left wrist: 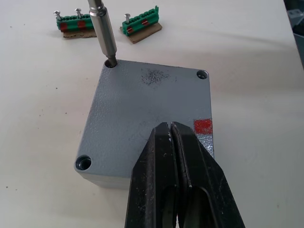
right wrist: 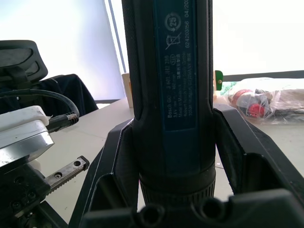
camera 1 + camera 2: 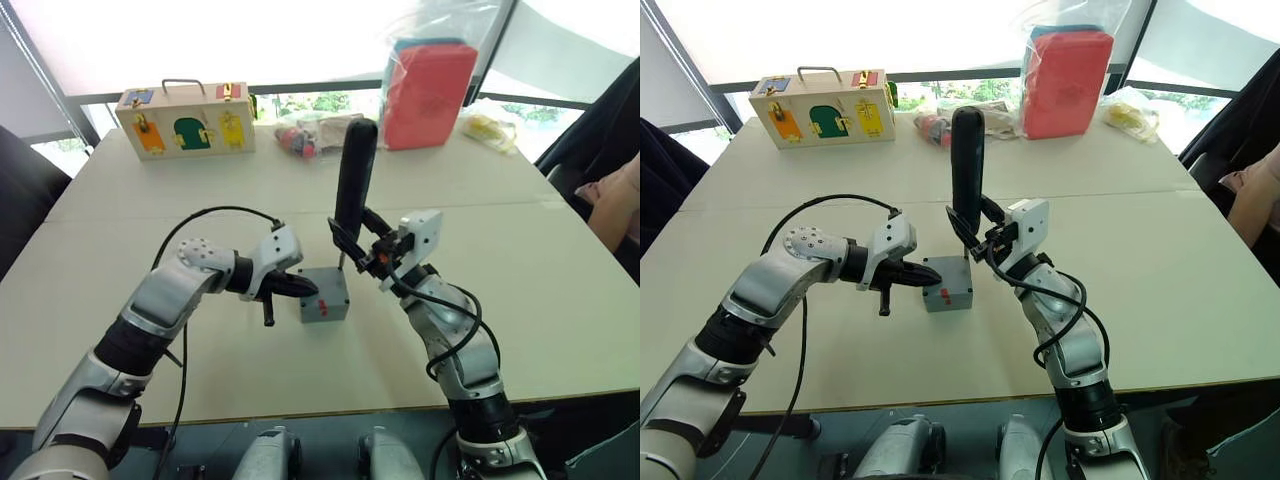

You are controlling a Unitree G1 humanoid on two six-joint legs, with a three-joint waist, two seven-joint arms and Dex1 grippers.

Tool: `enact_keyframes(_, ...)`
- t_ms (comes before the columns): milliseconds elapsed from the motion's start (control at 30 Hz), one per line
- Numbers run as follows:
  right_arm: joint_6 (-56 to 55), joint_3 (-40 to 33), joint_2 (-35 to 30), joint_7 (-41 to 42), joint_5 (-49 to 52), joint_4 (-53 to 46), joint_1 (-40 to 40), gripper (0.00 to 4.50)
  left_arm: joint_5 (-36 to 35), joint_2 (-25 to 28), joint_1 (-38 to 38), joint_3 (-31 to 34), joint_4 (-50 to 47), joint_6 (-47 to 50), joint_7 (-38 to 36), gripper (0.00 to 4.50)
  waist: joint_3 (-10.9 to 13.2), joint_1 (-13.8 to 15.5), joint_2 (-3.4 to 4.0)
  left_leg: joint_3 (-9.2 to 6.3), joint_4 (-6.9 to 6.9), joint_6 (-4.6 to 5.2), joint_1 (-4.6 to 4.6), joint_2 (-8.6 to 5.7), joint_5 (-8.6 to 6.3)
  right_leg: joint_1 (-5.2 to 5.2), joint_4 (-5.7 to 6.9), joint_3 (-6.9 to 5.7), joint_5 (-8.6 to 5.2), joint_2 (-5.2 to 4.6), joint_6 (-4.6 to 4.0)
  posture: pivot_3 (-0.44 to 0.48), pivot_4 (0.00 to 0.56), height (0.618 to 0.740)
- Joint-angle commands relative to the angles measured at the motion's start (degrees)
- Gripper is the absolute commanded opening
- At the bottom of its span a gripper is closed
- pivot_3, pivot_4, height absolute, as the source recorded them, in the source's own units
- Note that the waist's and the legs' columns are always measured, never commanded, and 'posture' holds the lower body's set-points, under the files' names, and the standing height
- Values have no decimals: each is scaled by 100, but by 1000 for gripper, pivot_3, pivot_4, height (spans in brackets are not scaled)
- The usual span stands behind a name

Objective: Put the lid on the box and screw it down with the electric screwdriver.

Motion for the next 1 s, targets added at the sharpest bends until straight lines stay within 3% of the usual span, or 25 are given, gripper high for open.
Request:
enact_keyframes(33,374,245,-47,33,-172,461,350,1879,18,14,59,0,-88,45,34,0,-1,1,0,0,-2,1,8,0,-1,1,-1,0,-1,0,-1,0,150,740)
enact_keyframes(300,468,76,-175,35,-90,189,166,1879,38,-30,58,-21,7,-37,53,0,-1,4,1,-1,-14,11,65,0,-19,47,-7,-1,-20,-6,-3,0,150,740)
enact_keyframes(500,994,-273,-348,111,375,-654,-596,1879,3,62,36,202,202,-201,33,0,7,10,7,-1,-14,10,62,0,-19,43,-7,0,-20,-10,-3,0,150,740)
enact_keyframes(633,2079,-783,-425,-52,1368,-1383,-1363,1879,-213,132,77,440,166,-113,-27,0,30,6,18,-1,-13,10,25,-2,-19,17,1,0,-19,-20,-3,0,150,740)
enact_keyframes(700,2997,-1309,-502,-453,2149,-1629,-1944,1879,-540,111,74,709,22,139,-58,0,37,2,27,-1,-5,-2,-48,-2,-10,-51,17,3,-16,-19,-4,0,150,740)
enact_keyframes(767,3831,-1857,-668,-871,2838,-1638,-2387,1879,-891,8,-8,1006,-101,495,32,0,64,1,32,-1,-4,-43,-57,-2,14,-61,20,2,-16,-20,-5,0,150,740)
enact_keyframes(867,5514,-2715,-1279,-1335,4038,-1100,-2991,1879,-1374,-76,-127,1383,-369,1014,187,0,72,29,25,-13,-5,-13,-63,-2,-3,-57,12,-7,-16,-27,-5,0,150,740)
enact_keyframes(1000,6991,-3212,-2343,-1511,4306,-222,-3365,1879,-1656,-20,-103,1491,-881,1385,365,0,82,33,19,-16,0,0,-62,-6,-11,-40,-1,-13,-9,-39,-14,0,150,740)
